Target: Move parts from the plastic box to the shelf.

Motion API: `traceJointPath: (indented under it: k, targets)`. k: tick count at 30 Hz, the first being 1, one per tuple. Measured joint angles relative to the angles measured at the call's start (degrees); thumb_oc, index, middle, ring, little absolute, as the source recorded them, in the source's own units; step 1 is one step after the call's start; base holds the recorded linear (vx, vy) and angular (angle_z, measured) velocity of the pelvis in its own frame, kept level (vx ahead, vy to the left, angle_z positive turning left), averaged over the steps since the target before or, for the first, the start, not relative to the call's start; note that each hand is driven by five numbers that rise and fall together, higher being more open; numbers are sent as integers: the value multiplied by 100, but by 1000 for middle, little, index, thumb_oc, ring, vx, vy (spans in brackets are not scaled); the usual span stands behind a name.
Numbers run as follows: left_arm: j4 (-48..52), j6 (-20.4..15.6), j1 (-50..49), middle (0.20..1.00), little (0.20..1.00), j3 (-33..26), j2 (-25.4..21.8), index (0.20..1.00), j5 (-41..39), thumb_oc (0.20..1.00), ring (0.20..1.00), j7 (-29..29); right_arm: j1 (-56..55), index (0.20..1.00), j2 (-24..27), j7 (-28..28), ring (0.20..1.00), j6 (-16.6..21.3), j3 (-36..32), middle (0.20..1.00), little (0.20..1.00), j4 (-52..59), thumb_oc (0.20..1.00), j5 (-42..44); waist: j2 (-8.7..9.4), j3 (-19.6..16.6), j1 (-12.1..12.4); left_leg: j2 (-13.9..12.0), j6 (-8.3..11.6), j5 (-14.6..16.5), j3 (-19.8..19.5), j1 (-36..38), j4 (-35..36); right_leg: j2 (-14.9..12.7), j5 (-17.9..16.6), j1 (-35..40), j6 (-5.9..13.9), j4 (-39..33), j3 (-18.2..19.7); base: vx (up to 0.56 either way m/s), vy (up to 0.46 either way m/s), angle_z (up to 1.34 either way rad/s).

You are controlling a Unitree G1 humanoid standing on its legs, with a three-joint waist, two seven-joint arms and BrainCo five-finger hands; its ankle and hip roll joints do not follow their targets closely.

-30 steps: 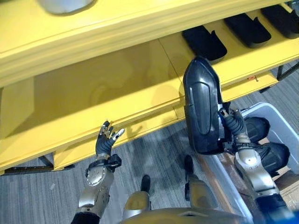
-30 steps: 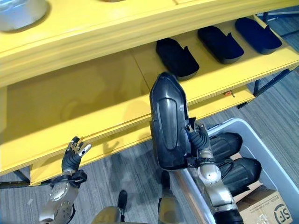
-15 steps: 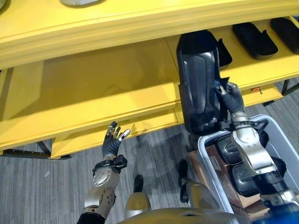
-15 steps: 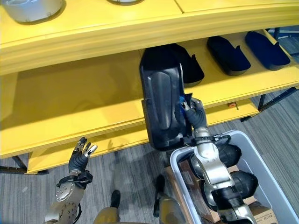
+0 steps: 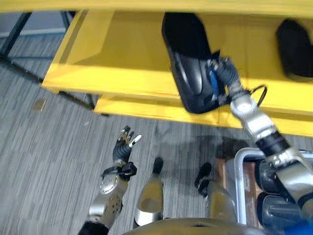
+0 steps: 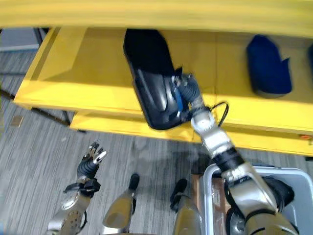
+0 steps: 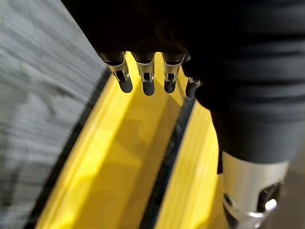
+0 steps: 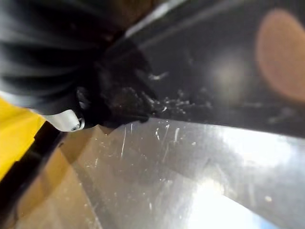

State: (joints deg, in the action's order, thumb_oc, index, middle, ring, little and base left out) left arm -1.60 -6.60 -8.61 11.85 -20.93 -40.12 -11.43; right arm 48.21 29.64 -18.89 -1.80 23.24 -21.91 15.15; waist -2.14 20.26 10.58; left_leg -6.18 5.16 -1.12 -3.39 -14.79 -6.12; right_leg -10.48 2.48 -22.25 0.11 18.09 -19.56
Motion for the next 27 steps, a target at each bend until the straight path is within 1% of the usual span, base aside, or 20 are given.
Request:
traceJointPath:
  k: [3,4,5,7,9,10,11,13,14,15,18,22,27]
  targets:
    - [21,-9,123,1000,1000,-5,-59,1000,-79,1000,1000,14,165,200,106,-106,200,1,-71,200,200,-142,200,41,-22,120,6,33,-12,-19,55,-53,75,-131,-5,37,12,-13,-83,44,122,16]
    - [35,-34,153,1000,1000,13,-72,1000,-126,1000,1000,19,373,200,190,-210,200,-24,-34,200,200,-311,200,51,-14,173,-40,123,-30,-63,21,-74,94,-184,-39,27,62,-58,-115,28,59,20]
    - [37,-38,157,1000,1000,36,-93,1000,-147,1000,1000,18,539,200,219,-283,200,-38,-26,200,200,-438,200,52,5,225,-40,133,-62,-88,13,-80,113,-210,-83,23,102,-115,-101,36,81,8]
    - [40,-37,161,1000,1000,42,-107,1000,-156,1000,1000,21,962,200,332,-383,200,-44,-30,200,200,-765,200,103,20,263,-10,189,-111,-110,66,-240,113,-225,-244,-40,150,-331,-86,42,67,-3]
    - [45,-38,166,1000,1000,44,-111,1000,-186,1000,1000,19,1426,200,426,-452,200,-51,-28,200,200,-1119,200,158,23,383,59,238,-144,-162,130,-256,177,-240,-422,-37,157,-506,-26,72,65,-6]
    - [49,-38,166,1000,1000,53,-110,1000,-205,1000,1000,20,1640,200,515,-477,200,-51,-27,200,200,-1328,200,162,20,399,109,270,-163,-174,124,-290,222,-252,-487,-36,170,-608,-34,71,73,5]
    - [71,-56,193,1000,1000,55,-124,1000,-211,1000,1000,16,2104,200,709,-568,200,-98,7,200,200,-1742,200,163,32,460,151,314,-182,-172,108,-378,216,-260,-562,-32,193,-766,-75,35,45,15]
    - [76,-56,259,1000,1000,55,-125,1000,-240,1000,1000,15,2247,200,864,-626,200,-103,-36,200,200,-1809,200,178,42,528,181,353,-196,-180,84,-387,224,-293,-586,38,202,-866,-93,29,25,17]
    - [86,-71,291,1000,1000,50,-133,1000,-264,1000,1000,8,2383,200,876,-630,200,-93,-16,200,200,-2001,200,222,45,542,210,371,-198,-182,56,-396,225,-300,-605,80,230,-935,-126,24,44,14]
    - [115,-123,335,1000,1000,82,-156,1000,-268,1000,1000,4,2679,200,877,-646,200,-107,73,200,200,-2515,200,281,66,558,210,398,-198,-181,-17,-409,224,-309,-619,124,250,-1016,-171,5,34,14]
    - [212,-148,382,1000,1000,225,-224,1000,-325,1000,1000,-8,2895,200,939,-652,200,-105,175,200,200,-2995,200,385,73,563,220,440,-198,-181,-25,-416,222,-348,-626,141,262,-1035,-175,-2,39,6]
    - [228,-239,520,1000,1000,348,-261,1000,-375,1000,1000,-16,3399,200,972,-638,200,-113,335,200,200,-4176,200,541,71,564,223,452,-199,-181,-41,-522,209,-344,-672,94,319,-1100,-197,-6,8,3]
    - [230,-274,589,1000,1000,537,-260,1000,-421,1000,1000,-17,3545,200,997,-597,200,-107,409,200,200,-4646,200,678,57,572,219,473,-212,-190,-47,-712,133,-354,-772,-52,306,-1131,-189,-3,3,1]
